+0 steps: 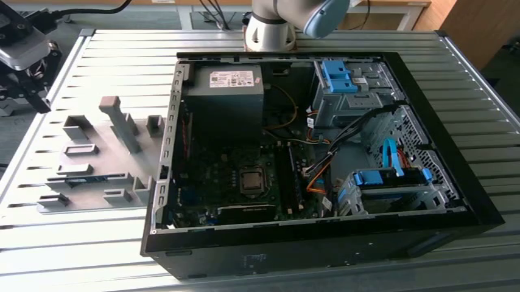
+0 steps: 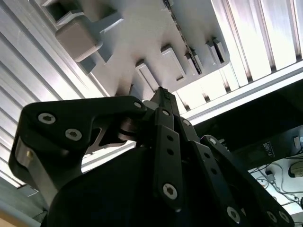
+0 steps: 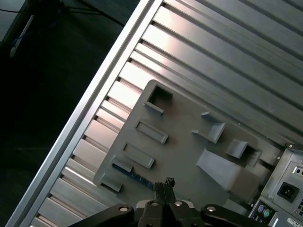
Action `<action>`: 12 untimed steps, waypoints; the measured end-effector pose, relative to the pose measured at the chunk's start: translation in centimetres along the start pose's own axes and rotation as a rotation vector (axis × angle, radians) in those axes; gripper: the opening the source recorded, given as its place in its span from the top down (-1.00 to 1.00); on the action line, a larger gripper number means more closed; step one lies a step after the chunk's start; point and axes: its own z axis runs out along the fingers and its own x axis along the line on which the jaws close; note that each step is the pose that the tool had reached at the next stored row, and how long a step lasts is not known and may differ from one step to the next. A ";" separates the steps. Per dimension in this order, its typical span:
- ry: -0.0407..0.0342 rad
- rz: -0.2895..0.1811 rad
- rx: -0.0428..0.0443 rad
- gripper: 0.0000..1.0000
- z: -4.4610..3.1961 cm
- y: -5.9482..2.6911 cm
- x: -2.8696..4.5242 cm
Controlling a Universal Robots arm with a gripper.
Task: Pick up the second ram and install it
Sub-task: 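Pick up the second ram and move it above second insertion slot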
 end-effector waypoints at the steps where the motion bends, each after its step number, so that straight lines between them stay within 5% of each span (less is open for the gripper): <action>1: 0.0002 -0.012 0.0000 0.80 0.06 -0.01 0.00; 12: 0.0090 -0.211 0.0001 0.80 0.83 -0.05 0.00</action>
